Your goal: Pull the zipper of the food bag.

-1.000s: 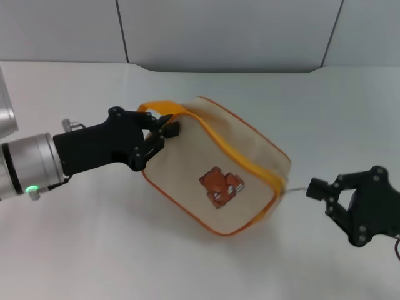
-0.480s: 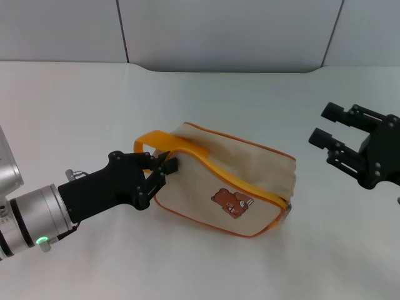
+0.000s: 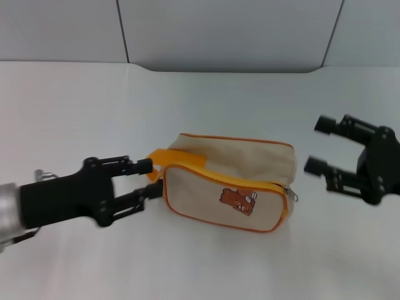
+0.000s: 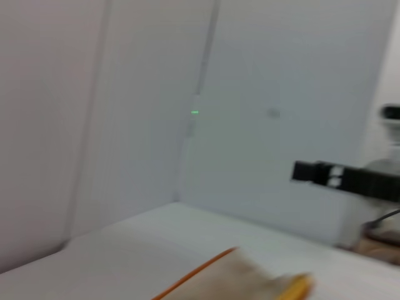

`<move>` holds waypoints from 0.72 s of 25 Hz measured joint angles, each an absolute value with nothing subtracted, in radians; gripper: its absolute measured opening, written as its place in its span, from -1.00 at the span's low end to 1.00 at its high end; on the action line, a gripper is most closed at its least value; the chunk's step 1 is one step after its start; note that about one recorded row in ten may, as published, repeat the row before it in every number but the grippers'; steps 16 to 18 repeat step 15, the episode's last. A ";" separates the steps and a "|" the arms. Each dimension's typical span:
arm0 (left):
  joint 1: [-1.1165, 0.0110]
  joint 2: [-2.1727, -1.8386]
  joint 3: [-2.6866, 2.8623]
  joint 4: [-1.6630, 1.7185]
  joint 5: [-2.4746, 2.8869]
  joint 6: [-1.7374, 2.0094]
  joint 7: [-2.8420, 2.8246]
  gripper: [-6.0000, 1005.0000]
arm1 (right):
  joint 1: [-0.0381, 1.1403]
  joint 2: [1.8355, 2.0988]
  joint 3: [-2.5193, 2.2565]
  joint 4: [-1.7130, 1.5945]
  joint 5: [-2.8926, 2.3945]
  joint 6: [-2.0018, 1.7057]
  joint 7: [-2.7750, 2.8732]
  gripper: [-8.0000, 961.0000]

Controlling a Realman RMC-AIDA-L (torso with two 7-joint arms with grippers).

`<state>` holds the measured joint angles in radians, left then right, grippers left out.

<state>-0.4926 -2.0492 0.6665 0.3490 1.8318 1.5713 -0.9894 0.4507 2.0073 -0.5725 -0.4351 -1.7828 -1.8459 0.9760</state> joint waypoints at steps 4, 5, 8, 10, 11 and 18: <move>-0.492 -1.991 0.691 0.474 1.875 1.907 -1.163 -0.02 | 0.482 1.982 -0.609 -0.453 -1.865 -1.932 1.039 0.59; -0.505 -1.993 0.694 0.479 1.894 1.936 -1.171 0.06 | 0.496 1.978 -0.619 -0.453 -1.908 -1.948 1.058 0.59; -0.510 -1.995 0.694 0.481 1.905 1.944 -1.176 0.30 | 0.504 1.979 -0.626 -0.453 -1.936 -1.949 1.069 0.58; -0.524 -2.002 0.696 0.484 1.939 1.954 -1.190 0.43 | 0.507 1.983 -0.627 -0.453 -1.947 -1.946 1.070 0.58; -0.526 -2.004 0.698 0.484 1.946 1.955 -1.190 0.47 | 0.507 1.985 -0.627 -0.452 -1.948 -1.945 1.070 0.58; -0.525 -2.006 0.701 0.481 1.948 1.953 -1.183 0.65 | 0.508 1.986 -0.627 -0.448 -1.957 -1.945 1.070 0.58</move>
